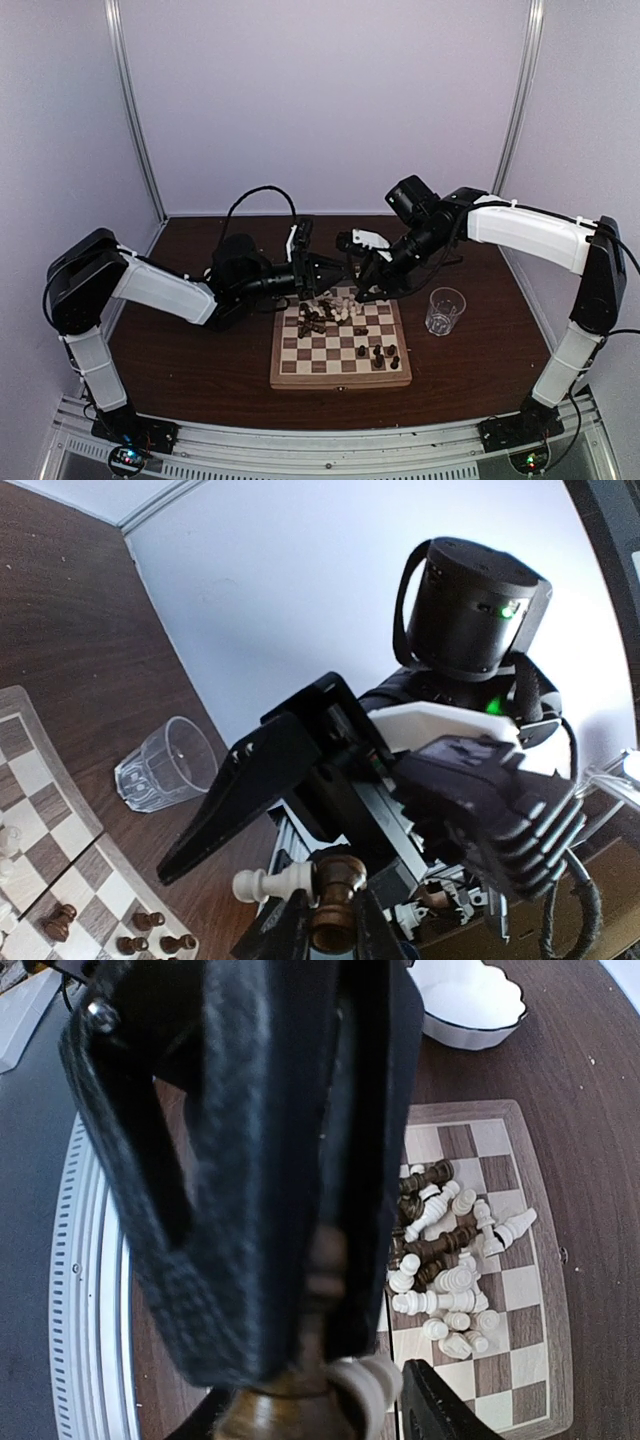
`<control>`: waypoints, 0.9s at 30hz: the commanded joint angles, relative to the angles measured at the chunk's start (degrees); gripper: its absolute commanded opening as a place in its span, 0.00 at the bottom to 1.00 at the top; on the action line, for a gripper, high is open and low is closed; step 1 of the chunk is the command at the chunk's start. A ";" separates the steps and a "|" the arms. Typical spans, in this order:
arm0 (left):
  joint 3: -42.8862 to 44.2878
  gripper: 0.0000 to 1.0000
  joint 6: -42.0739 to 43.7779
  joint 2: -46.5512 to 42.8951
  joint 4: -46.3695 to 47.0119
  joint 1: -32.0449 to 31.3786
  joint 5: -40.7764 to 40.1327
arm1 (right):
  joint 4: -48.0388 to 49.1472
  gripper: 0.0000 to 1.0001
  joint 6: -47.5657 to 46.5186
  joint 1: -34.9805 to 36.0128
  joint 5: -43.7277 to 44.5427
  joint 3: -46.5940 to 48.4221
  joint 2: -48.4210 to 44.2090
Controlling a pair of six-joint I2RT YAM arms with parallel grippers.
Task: Set up the chess pieces on the board
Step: Place the chess pile on the chessboard, then place the rook on the chessboard.
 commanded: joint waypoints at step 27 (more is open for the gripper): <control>-2.56 0.04 -16.33 7.85 23.41 1.37 -1.81 | 8.87 0.06 6.03 -2.42 -3.56 -3.74 -5.55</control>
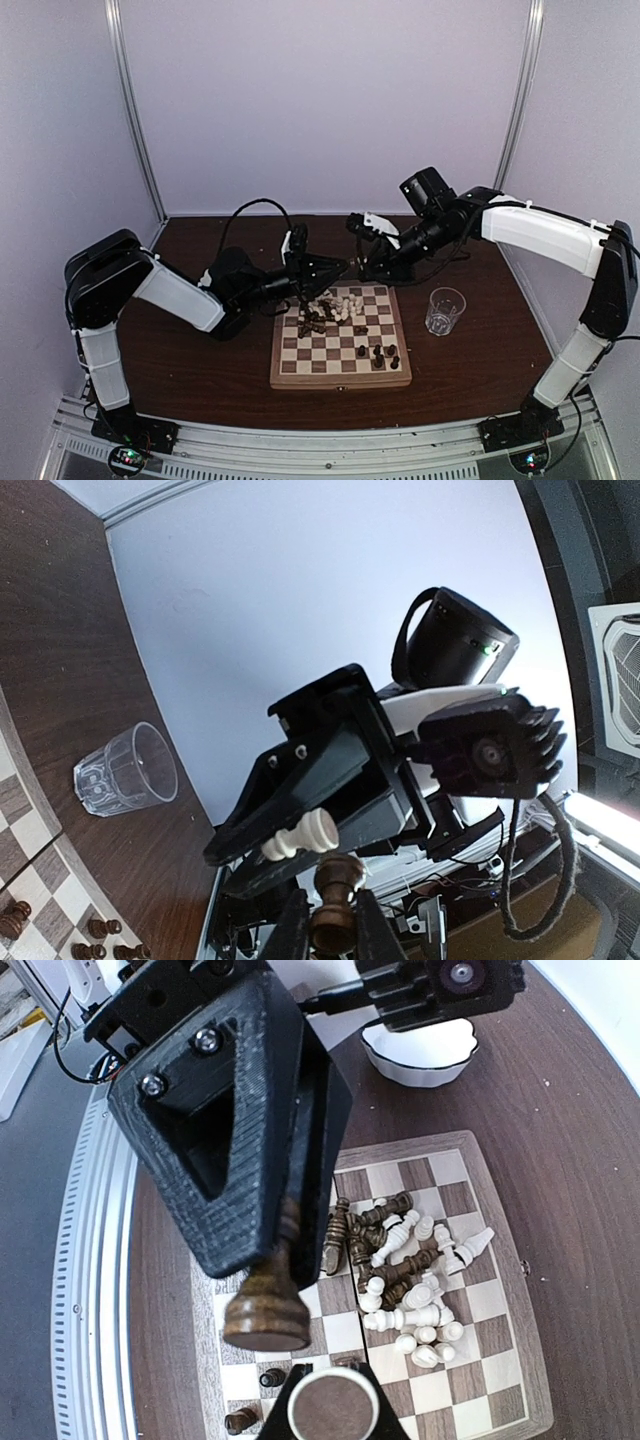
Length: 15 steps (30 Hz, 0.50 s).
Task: Set up the chess pieces on the board
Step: Place the rook on the chessboard.
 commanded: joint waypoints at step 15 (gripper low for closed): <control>-11.51 0.01 12.41 -15.64 -18.86 4.55 0.28 | -9.20 0.06 -6.25 -0.51 19.26 0.68 13.13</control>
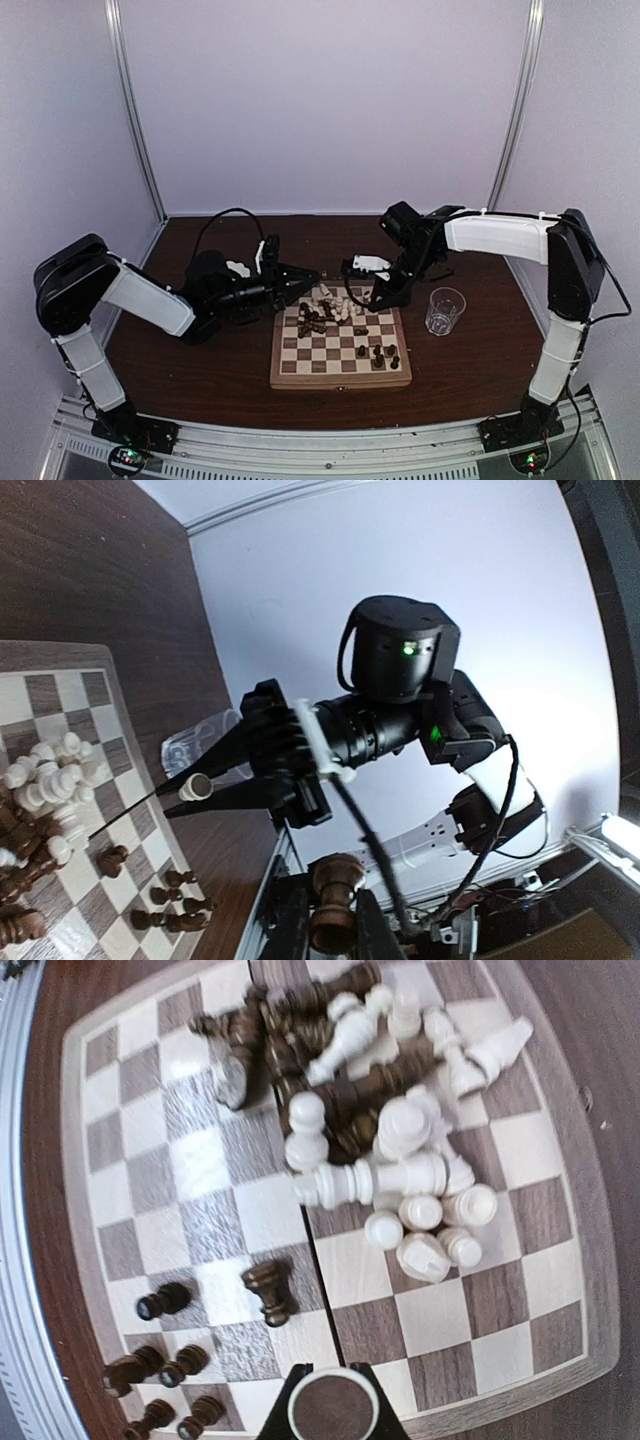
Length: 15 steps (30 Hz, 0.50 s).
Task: Set up the chess pieces on the board
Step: Place the rook on the chessboard.
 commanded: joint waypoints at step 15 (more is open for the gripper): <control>11.09 0.01 40.64 -27.27 -67.99 0.35 -10.45 | -4.27 0.07 0.13 1.48 12.57 3.47 9.66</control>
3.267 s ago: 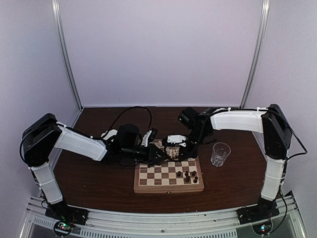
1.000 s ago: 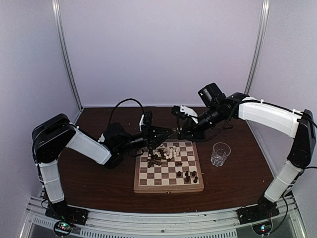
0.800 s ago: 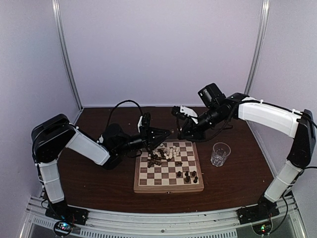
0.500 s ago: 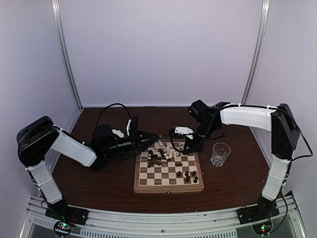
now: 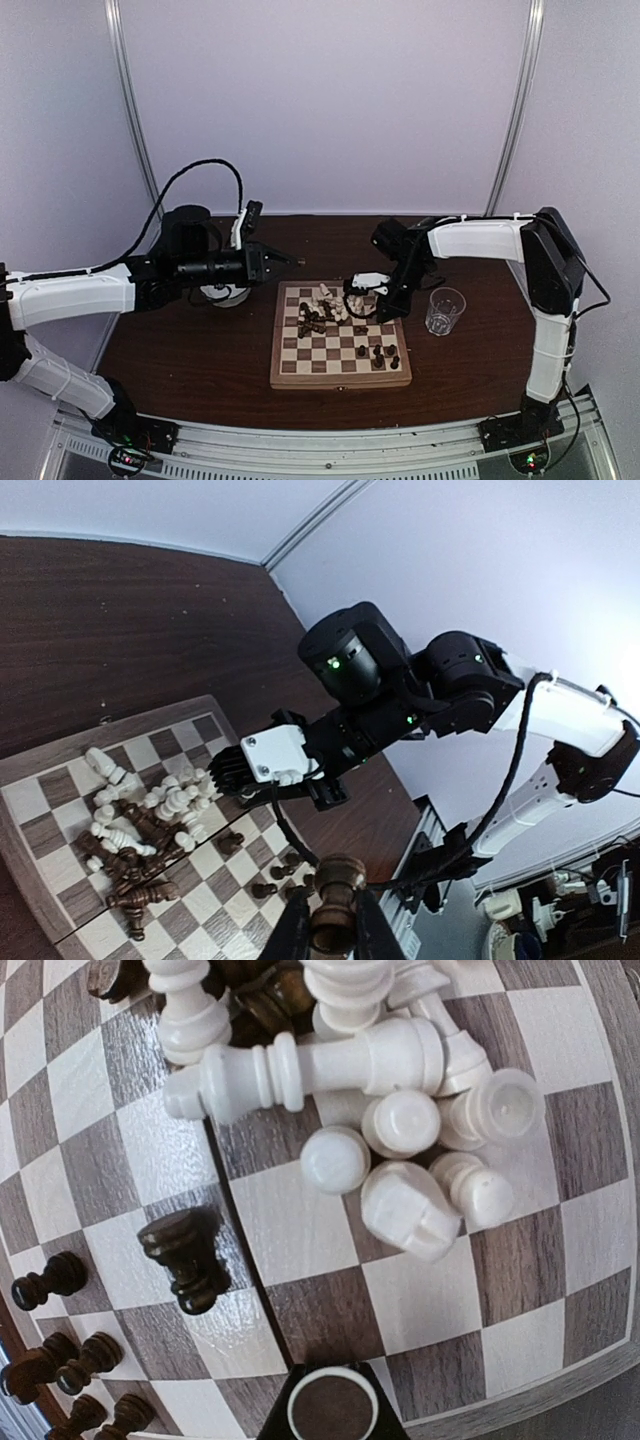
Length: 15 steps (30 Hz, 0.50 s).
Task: Set up the chess pieces on the board
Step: Place the rook on the chessboard.
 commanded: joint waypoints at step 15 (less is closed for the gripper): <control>0.64 0.01 5.51 -0.02 -8.88 0.19 -2.36 | -1.99 0.27 2.12 1.75 3.28 5.72 3.86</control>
